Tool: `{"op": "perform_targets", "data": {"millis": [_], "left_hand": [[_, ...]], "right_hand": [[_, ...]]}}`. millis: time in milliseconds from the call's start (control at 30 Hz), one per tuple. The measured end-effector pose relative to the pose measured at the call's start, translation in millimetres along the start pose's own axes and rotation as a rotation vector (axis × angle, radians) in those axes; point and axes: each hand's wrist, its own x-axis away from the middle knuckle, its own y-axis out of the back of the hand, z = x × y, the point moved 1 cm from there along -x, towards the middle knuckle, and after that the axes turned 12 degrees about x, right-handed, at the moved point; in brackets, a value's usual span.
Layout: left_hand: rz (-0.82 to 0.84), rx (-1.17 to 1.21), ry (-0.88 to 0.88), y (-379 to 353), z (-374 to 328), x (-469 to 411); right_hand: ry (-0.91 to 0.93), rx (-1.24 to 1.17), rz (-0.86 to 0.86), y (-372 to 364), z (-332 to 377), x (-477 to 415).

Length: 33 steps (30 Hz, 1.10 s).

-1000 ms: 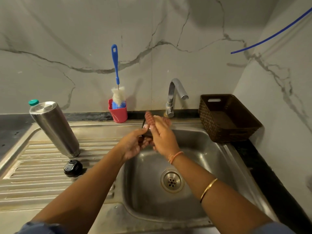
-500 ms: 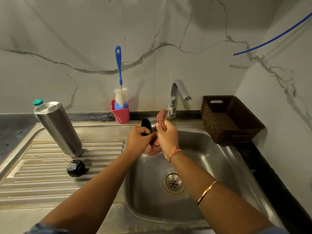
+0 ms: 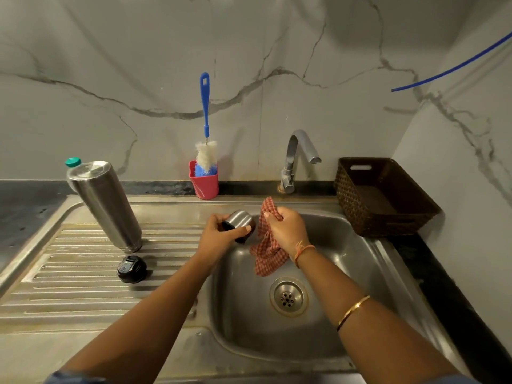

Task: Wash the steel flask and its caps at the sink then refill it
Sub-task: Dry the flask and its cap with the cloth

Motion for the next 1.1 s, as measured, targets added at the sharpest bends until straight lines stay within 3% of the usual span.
{"op": "perform_targets", "data": {"millis": [100,233,467,700,967,1100], "left_hand": [[-0.075,-0.045,0.048,14,9,2],[0.005,-0.034,0.024,31,17,11],[-0.078,-0.474,-0.144,79,30,14],[-0.169,-0.837,-0.159,113,36,-6],[-0.124,-0.845,-0.082,118,37,-19],[-0.105,-0.974,-0.073,121,40,-20]], "right_hand": [[-0.050,0.007,0.013,-6,-7,-3],[-0.161,-0.021,0.004,-16,-17,-4],[-0.261,-0.002,-0.077,-31,-19,-3],[-0.307,-0.035,-0.151,-41,-20,-2],[-0.338,-0.051,-0.212,-51,-13,-1],[-0.303,-0.101,-0.191,-53,-12,0]]}}
